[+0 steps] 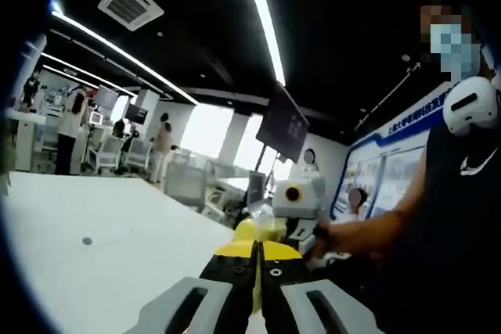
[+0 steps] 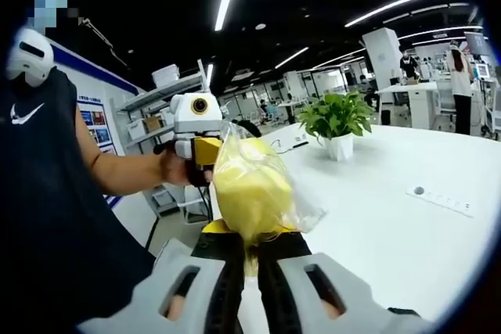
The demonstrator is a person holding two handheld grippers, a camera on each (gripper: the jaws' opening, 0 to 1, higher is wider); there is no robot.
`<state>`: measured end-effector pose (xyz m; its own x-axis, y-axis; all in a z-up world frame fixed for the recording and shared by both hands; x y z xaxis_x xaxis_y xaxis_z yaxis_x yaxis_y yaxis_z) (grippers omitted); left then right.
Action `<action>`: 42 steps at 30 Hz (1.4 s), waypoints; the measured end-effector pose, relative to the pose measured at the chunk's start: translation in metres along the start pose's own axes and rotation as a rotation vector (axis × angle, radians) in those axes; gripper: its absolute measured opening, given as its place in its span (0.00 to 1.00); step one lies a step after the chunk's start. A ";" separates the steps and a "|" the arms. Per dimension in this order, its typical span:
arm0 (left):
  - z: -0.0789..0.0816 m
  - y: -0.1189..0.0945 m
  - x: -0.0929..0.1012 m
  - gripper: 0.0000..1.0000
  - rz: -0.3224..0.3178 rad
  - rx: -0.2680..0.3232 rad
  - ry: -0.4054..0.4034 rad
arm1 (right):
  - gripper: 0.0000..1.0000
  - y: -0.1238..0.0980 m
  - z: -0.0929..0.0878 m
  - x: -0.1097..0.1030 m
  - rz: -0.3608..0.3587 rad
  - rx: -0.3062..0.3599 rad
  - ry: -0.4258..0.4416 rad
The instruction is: Compare the silicone blocks by pressing each to a similar depth, holding the contact briefly, and releasing to observe deformation and rebound differences across the visible hardness samples.
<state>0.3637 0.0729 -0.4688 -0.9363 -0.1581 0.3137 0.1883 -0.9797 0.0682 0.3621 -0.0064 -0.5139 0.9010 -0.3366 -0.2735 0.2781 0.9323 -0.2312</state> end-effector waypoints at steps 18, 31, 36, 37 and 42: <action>0.000 0.002 0.004 0.00 0.013 -0.011 0.025 | 0.00 -0.002 0.002 -0.002 -0.010 0.003 -0.022; 0.003 0.001 0.008 0.00 0.033 -0.007 0.001 | 0.00 -0.003 0.005 -0.008 -0.016 0.007 -0.022; 0.006 0.001 0.013 0.00 0.044 -0.018 0.018 | 0.00 -0.004 0.006 -0.009 -0.022 0.018 -0.025; 0.006 0.001 0.013 0.00 0.044 -0.018 0.015 | 0.00 -0.004 0.007 -0.010 -0.020 0.018 -0.027; 0.007 -0.001 0.019 0.00 0.035 0.003 0.013 | 0.00 -0.006 0.008 -0.016 -0.013 0.021 -0.034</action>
<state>0.3479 0.0714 -0.4564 -0.9328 -0.1943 0.3034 0.2222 -0.9732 0.0598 0.3484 -0.0053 -0.5006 0.9079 -0.3447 -0.2384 0.2969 0.9305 -0.2148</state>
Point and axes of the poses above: the point that each gripper's makers call its tool centre point, and the gripper's own axes: y roughly forward along the fingers, x roughly to its right, z roughly out of its top, the point moved 3 cm from there along -y, roughly backward along the fingers, and after that the axes turned 9 degrees about -z, right-handed, at the moved point
